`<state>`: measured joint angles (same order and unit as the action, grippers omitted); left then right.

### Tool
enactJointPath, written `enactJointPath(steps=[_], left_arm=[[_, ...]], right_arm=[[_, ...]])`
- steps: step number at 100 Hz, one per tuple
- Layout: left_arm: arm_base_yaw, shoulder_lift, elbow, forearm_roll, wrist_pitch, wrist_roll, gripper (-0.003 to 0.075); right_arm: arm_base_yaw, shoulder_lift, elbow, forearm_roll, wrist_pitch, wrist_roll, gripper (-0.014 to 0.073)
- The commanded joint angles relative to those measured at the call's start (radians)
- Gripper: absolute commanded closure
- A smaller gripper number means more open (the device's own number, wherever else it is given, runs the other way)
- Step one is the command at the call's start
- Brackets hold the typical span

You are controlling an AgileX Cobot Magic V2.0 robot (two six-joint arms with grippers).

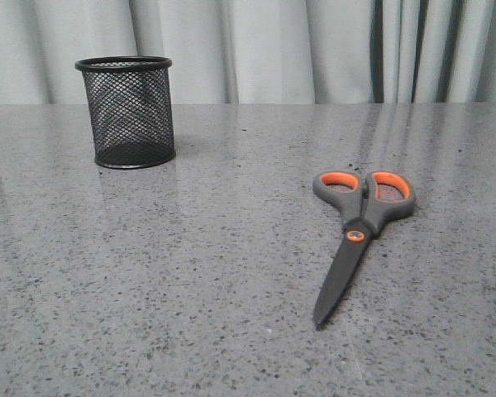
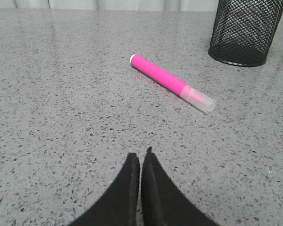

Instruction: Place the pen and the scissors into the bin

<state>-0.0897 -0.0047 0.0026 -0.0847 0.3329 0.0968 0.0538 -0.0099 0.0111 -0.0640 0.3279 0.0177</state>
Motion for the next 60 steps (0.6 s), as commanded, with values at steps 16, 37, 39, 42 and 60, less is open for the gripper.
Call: enactJointPath(steps=[16, 37, 39, 42, 60], left_arm=[[0.004, -0.03, 0.042, 0.046, -0.054, 0.003, 0.0739], [0.004, -0.03, 0.042, -0.069, -0.213, 0.001, 0.0739], [0.002, -0.03, 0.042, -0.13, -0.249, 0.001, 0.0739], [0.002, -0.03, 0.042, -0.215, -0.291, 0.001, 0.0739], [0.002, -0.03, 0.042, -0.675, -0.476, 0.001, 0.0739]], right_arm=[[-0.004, -0.021, 0.015, -0.113, -0.132, -0.008, 0.0665], [-0.004, -0.021, 0.015, -0.122, -0.608, -0.004, 0.0665], [-0.004, -0.021, 0.015, -0.122, -0.653, 0.005, 0.0665], [-0.004, -0.021, 0.015, -0.121, -0.708, 0.032, 0.0665], [-0.004, -0.019, 0.011, 0.008, -0.693, 0.205, 0.0665]])
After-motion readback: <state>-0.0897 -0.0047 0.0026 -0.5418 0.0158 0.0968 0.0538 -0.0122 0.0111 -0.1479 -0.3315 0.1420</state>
